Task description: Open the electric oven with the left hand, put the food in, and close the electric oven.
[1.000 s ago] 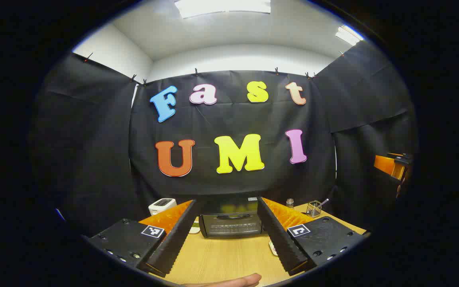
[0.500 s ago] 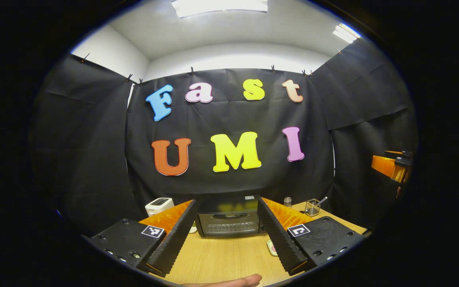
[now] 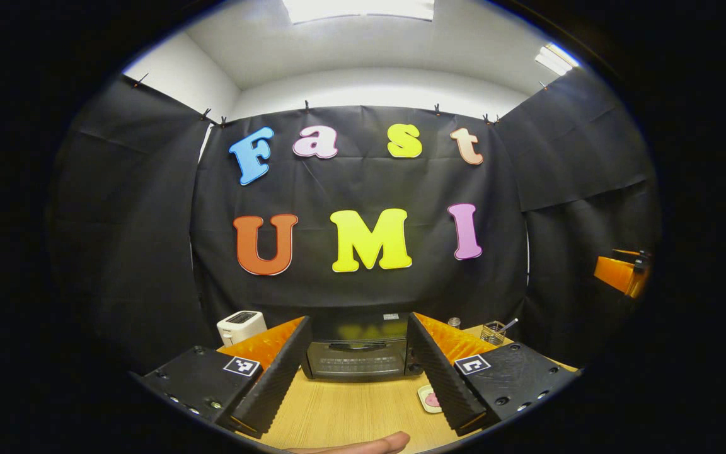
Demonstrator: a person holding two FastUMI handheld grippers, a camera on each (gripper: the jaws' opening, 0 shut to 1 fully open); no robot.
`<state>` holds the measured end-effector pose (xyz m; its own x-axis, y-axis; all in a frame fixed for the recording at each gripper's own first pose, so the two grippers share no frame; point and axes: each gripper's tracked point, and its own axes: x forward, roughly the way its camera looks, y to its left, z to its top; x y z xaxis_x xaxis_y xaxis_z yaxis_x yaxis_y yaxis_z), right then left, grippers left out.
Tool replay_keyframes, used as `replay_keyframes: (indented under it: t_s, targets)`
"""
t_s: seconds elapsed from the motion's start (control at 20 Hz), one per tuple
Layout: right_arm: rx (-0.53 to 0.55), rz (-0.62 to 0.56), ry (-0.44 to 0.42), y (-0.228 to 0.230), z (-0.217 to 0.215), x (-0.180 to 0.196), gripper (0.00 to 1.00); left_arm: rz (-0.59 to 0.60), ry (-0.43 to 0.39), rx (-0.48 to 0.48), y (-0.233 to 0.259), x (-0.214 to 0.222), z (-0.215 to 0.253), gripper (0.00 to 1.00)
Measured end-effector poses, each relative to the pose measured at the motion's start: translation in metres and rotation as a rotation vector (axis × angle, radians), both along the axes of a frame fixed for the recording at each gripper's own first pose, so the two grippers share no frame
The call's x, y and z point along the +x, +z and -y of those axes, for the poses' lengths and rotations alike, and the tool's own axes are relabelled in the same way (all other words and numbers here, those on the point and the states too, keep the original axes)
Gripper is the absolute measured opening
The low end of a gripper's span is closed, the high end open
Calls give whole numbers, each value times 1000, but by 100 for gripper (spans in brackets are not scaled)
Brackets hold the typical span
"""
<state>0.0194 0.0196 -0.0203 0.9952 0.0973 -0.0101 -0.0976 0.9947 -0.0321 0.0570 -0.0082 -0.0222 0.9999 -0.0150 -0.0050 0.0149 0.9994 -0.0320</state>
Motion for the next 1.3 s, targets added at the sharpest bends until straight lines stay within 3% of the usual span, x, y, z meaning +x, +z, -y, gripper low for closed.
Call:
replay_keyframes:
  t_s: [0.7, 1.05, 1.3]
  targets:
    - [13, -47, -26, -45, 20, 47, 96, -184, -19, 7, -106, 146, 7, 96]
    - [-38, -94, -32, -75, 34, 65, 96, -331, -83, -77, -167, 212, 28, 97]
    - [-36, -108, -55, -87, 52, 73, 96, -441, -65, -8, -202, 246, 24, 97]
